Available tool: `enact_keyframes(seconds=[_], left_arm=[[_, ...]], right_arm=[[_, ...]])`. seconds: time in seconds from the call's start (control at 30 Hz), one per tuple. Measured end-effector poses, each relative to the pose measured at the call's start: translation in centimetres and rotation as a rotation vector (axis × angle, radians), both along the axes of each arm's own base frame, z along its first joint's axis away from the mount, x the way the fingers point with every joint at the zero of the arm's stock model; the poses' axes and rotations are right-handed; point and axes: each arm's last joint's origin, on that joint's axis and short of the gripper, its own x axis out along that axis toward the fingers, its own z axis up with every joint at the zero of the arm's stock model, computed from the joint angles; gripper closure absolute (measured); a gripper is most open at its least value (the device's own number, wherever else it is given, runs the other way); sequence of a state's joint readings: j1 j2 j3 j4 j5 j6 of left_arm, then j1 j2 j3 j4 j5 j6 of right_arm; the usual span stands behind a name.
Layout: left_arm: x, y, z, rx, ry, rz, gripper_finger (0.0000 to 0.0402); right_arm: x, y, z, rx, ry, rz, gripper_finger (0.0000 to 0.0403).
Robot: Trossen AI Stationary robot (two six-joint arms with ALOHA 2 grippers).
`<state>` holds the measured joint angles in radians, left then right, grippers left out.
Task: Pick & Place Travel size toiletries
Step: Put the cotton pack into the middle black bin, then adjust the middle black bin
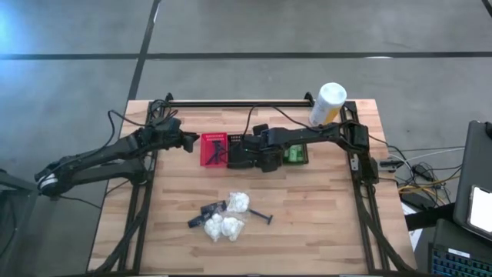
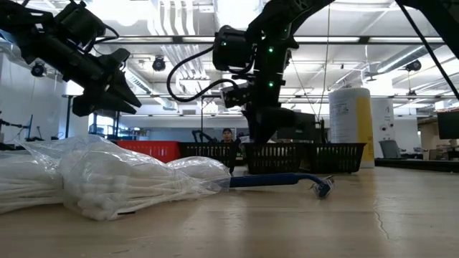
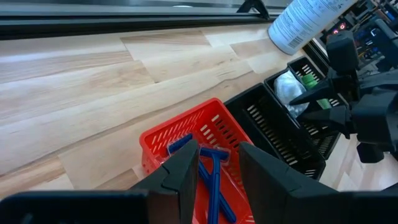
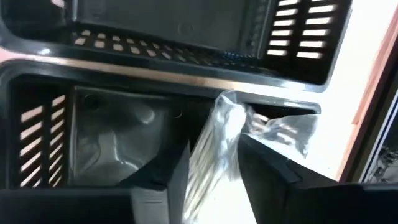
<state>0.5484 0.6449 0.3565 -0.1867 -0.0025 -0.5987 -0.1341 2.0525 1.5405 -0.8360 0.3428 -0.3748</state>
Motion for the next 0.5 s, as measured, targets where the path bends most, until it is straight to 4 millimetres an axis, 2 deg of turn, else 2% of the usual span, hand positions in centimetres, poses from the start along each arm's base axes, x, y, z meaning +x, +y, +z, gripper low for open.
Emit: enact_keyframes(seconds=[0.27, 0.5], left_arm=[[0.0, 0.0, 0.0, 0.0, 0.0, 0.0, 0.0282], [0.1, 0.1, 0.2, 0.014, -0.023, 0.0, 0.0282]], right_arm=[[-0.3, 0.2, 1.3, -0.035, -0.028, -0.077, 0.0201], [-0.6, 0.9, 3.7, -0.026, -0.11, -0.09, 0.0162]])
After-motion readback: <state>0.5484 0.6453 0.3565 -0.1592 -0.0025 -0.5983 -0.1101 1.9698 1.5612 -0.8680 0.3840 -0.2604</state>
